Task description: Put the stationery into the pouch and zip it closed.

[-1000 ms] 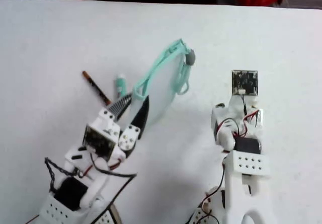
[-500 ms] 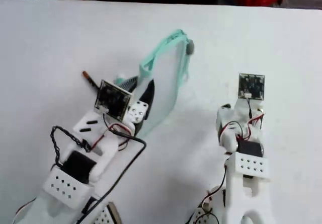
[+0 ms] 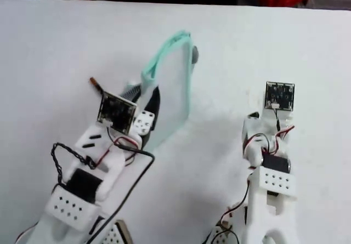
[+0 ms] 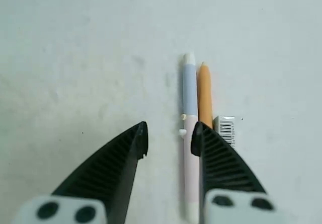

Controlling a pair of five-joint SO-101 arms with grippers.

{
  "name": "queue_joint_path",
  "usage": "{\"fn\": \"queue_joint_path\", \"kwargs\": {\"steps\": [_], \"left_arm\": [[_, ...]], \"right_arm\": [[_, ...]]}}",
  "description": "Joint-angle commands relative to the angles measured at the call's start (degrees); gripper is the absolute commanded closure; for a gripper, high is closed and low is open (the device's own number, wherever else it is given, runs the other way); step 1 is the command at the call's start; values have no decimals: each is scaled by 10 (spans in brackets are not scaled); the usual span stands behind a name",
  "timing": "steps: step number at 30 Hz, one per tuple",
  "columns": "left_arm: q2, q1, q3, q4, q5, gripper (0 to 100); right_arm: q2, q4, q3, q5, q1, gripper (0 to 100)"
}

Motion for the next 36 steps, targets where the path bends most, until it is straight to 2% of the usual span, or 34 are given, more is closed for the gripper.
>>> {"fn": "queue_joint_path", "kwargs": {"steps": [1,5,9,14,18,21,26,30,36], "left_arm": [[-44,3,-6,95,4,973],[-165,3,3,164,4,973],[-286,9,69,172,2,972],[-412,65,142,172,-74,972],[-406,95,152,172,-84,972],[-403,95,152,171,-86,972],[-403,94,163,149,-87,972],[-403,94,176,127,-87,972],[-403,94,177,124,-87,972]], "right_arm": [[2,40,-45,9,22,857],[70,151,-144,6,23,858],[171,200,-242,9,6,858],[292,258,-389,5,-15,860],[386,315,-508,1,-20,860],[454,332,-562,-33,-17,860],[543,332,-603,-35,-13,858],[592,332,-634,-37,22,858],[640,331,-664,-39,36,858]]}}
